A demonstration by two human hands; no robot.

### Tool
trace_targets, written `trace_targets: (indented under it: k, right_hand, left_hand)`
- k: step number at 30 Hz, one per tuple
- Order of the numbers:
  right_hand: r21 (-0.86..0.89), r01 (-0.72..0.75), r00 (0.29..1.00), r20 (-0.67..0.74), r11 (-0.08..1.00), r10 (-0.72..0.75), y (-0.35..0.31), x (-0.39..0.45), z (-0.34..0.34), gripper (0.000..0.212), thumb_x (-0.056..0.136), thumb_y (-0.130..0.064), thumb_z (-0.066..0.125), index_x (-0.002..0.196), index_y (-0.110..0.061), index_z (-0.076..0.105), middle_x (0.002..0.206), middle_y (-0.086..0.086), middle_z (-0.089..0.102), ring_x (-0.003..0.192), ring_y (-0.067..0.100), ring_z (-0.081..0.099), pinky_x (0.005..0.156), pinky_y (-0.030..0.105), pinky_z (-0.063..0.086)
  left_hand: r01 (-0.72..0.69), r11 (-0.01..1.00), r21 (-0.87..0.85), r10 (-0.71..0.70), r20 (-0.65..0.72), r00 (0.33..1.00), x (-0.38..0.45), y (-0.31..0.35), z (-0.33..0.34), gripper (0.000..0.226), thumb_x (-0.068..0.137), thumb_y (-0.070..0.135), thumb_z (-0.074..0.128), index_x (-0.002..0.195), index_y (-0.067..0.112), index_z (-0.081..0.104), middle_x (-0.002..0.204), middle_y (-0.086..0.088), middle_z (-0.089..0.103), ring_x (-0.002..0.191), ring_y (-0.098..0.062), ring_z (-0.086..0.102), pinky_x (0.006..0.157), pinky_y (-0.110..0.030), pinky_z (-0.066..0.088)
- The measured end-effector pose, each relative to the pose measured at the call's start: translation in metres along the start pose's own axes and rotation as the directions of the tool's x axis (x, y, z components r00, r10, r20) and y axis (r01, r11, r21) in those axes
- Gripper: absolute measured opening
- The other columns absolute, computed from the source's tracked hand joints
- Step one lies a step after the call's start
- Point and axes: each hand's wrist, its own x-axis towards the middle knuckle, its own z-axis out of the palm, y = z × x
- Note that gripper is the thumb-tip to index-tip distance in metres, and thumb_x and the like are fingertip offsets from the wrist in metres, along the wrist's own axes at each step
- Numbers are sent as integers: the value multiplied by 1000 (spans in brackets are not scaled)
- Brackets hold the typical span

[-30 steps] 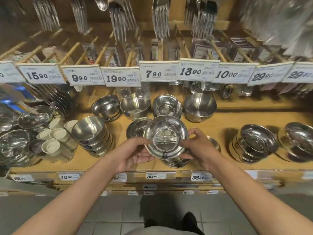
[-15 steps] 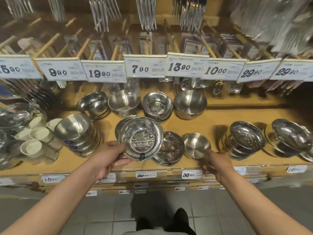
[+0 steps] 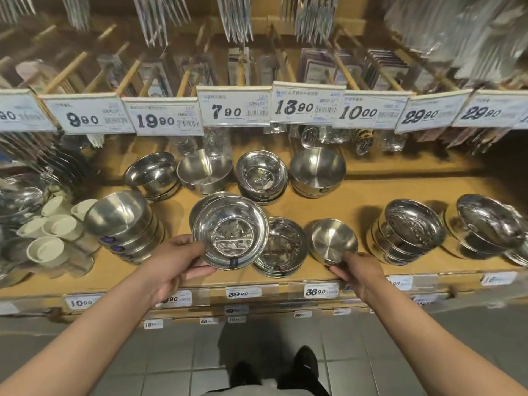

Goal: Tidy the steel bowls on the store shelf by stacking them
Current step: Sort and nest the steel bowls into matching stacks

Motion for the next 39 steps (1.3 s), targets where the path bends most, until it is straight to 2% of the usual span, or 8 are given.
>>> trace_targets:
  k: [5, 9, 15, 21, 26, 31, 36, 39]
  right_hand:
    - [32, 37, 999, 36, 999, -38, -3, -4, -4, 28, 95, 5, 59, 123, 10, 55, 101, 23, 68, 75, 31, 73, 58, 30, 60]
    - [26, 56, 996, 73, 998, -58, 1, -19, -9, 25, 94, 6, 59, 119, 8, 56, 75, 15, 76, 69, 29, 74, 51, 26, 58]
    - [80, 124, 988, 87, 989, -131, -2, -49, -37, 24, 92, 10, 57, 116, 11, 58, 112, 27, 68, 75, 27, 75, 62, 32, 64]
    - [117, 172, 983, 46, 978, -178, -31, -88, -69, 10, 93, 7, 59, 103, 8, 61, 102, 25, 71, 73, 26, 76, 56, 27, 63]
    - [106, 245, 967, 46, 964, -251, -54, -107, -90, 19, 93, 6, 60, 112, 9, 60, 103, 22, 67, 77, 24, 75, 70, 34, 63]
    - [169, 282, 955, 47, 944, -293, -73, -106, -110, 15, 94, 6, 58, 108, 9, 60, 106, 26, 68, 73, 22, 77, 62, 27, 64]
    - [172, 319, 941, 61, 932, -333, -90, -101, -128, 21, 94, 4, 59, 113, 11, 59, 111, 30, 68, 77, 23, 77, 63, 26, 62]
    - [165, 324, 935, 98, 932, -342, -102, -100, -143, 26, 93, 5, 60, 117, 15, 57, 109, 31, 68, 78, 25, 77, 63, 25, 62]
  left_hand:
    - [7, 1000, -11, -7, 24, 1000, 2, 0, 5, 18, 93, -4, 60, 111, -8, 61, 102, -28, 74, 77, -27, 77, 55, -28, 62]
    - [8, 1000, -30, -8, 19, 1000, 6, -1, 5, 15, 94, -4, 59, 108, -10, 60, 101, -29, 73, 76, -29, 77, 54, -29, 62]
    - [-7, 1000, -14, 8, 75, 997, 8, 5, 31, 16, 94, -4, 58, 108, -11, 59, 90, -29, 74, 69, -28, 76, 56, -33, 63]
    - [3, 998, 70, -15, 176, 984, -6, 5, 80, 20, 96, -1, 58, 113, -10, 57, 95, -31, 73, 70, -32, 76, 46, -28, 59]
    - [-50, 986, 161, -5, 327, 945, -13, -13, 113, 24, 97, 0, 58, 121, -5, 60, 102, -19, 76, 95, -26, 76, 70, -26, 62]
    - [-104, 983, 153, 32, 409, 912, -20, -41, 147, 22, 98, 6, 58, 118, 7, 66, 104, -8, 78, 97, -18, 75, 77, -26, 61]
    - [-45, 996, 81, 25, 236, 971, -8, -72, 188, 17, 98, 3, 56, 102, 19, 59, 107, -7, 70, 95, -21, 73, 68, -23, 61]
    - [17, 999, 28, -20, 130, 991, 4, -92, 212, 31, 98, 3, 58, 128, 9, 53, 123, -11, 65, 98, -24, 71, 66, -26, 62]
